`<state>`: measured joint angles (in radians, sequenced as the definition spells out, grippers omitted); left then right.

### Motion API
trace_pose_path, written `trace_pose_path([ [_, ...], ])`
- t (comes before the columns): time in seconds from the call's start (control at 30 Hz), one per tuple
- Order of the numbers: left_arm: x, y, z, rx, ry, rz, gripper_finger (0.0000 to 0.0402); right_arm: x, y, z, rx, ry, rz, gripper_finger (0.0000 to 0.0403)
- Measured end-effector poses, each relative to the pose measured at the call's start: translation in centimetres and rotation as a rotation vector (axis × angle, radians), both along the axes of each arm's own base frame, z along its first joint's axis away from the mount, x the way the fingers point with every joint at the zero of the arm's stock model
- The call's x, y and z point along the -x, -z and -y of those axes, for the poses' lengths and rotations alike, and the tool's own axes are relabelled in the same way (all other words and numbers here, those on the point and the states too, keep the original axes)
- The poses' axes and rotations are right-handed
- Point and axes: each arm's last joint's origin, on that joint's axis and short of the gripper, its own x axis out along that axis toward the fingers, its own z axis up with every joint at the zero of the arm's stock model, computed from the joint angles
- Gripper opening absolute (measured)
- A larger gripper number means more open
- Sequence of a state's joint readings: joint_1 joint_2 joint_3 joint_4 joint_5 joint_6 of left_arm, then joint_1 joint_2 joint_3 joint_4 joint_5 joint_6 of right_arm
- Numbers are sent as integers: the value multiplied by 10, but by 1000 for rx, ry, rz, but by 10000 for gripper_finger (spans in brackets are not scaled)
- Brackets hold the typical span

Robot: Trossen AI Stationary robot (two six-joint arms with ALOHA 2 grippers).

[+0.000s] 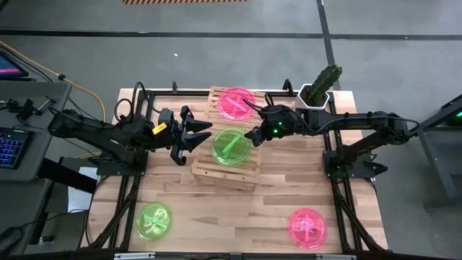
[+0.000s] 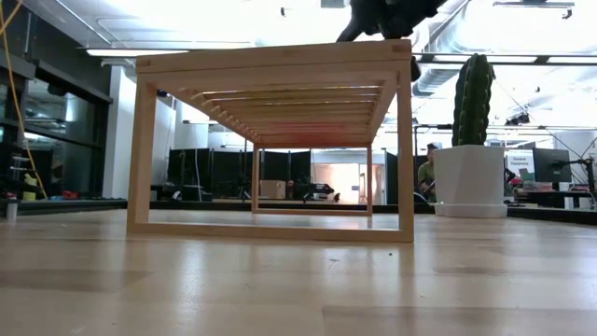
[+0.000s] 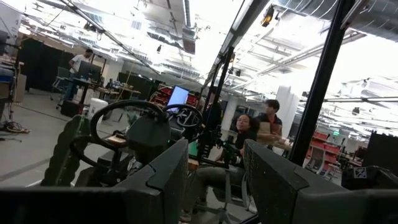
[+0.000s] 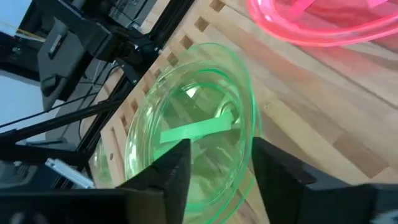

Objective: Place and stack plates onto a shelf
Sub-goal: Stack the top green transparent plate on top of the other green transparent plate on the shelf, then stack the pink transparent plate on top of the other pink transparent plates on the shelf

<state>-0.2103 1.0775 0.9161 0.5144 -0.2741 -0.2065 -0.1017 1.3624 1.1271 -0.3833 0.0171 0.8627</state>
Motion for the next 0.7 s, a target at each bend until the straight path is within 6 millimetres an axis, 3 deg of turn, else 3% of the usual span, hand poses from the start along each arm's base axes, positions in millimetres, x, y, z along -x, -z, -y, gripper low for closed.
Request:
trace_pose_path([
  [0.27,0,0,0,0,-1,0,145,1,-4,-2,-15,-74,27,194],
  [0.7,0,0,0,0,-2,-1,145,37,-39,-8,121,-153,125,197],
])
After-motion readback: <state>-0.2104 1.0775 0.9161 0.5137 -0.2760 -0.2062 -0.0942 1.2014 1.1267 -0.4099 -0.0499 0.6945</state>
